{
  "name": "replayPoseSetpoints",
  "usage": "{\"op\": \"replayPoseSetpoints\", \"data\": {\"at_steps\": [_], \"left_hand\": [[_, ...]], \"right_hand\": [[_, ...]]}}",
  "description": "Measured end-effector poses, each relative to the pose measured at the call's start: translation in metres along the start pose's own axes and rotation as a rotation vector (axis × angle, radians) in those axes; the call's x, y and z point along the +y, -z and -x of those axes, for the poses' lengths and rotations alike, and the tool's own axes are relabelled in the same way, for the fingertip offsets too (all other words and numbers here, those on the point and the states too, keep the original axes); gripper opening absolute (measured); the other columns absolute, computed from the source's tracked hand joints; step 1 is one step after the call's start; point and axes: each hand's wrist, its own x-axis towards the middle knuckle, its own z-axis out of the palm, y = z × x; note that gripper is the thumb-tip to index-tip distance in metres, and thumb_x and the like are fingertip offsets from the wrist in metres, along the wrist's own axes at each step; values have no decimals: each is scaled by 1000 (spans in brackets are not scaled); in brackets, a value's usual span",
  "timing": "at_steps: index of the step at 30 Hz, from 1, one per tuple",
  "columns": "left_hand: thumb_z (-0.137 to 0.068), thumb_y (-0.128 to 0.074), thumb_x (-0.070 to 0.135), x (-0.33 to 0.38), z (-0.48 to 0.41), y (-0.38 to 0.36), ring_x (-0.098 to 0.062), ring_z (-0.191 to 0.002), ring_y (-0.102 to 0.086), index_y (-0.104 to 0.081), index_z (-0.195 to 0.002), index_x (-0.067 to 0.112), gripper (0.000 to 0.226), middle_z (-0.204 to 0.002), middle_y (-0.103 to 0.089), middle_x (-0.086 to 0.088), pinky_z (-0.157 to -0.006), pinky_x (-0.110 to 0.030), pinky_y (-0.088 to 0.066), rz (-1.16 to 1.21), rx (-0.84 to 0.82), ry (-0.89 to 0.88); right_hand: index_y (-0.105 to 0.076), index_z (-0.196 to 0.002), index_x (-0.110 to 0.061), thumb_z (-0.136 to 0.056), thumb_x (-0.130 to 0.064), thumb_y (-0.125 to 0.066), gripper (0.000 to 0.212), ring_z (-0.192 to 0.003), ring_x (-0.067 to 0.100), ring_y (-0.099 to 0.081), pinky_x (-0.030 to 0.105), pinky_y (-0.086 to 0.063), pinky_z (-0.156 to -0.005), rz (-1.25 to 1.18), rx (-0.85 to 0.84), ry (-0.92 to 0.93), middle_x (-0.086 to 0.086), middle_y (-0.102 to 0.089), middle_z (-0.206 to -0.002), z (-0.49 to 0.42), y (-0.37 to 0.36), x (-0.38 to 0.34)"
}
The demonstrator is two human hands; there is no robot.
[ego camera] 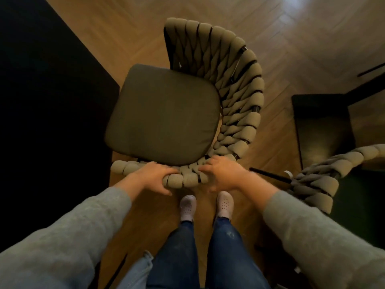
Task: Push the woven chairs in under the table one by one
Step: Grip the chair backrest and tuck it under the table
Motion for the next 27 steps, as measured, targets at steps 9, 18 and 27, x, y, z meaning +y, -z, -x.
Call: {"op": "replayPoseSetpoints", "data": {"at_steps": [9,18,27], "left_hand": [[-66,-61,80,119,-76,42,-24,-134,-41,-21,-152,23,110,-150,-40,-3,-103,-37,-39,509,280,156],[-92,-57,20,186,-125,34,-29,-99,-63,-17,-152,16,72,-121,-60,-12,-71,-37,-46,219,461,434],[-92,-52,18,198,-105,3,-26,-98,-62,-22,-152,17,68,-111,-65,-9,-80,-37,-47,88,406,200]], "right_hand": [[-8,-154,-26,-78,-41,-75,103,-149,28,-2,53,-3,-119,729,-136,-54,9,-14,-161,-17,113,162],[-60,-126,-24,-92,-24,-53,35,-132,27,-36,48,-3,-119,610,188,25,3,-52,-130,-17,83,190],[-63,-121,-27,-86,-26,-61,35,-130,29,-38,50,-6,-118,410,272,-110,4,-53,-129,44,19,189]]}}
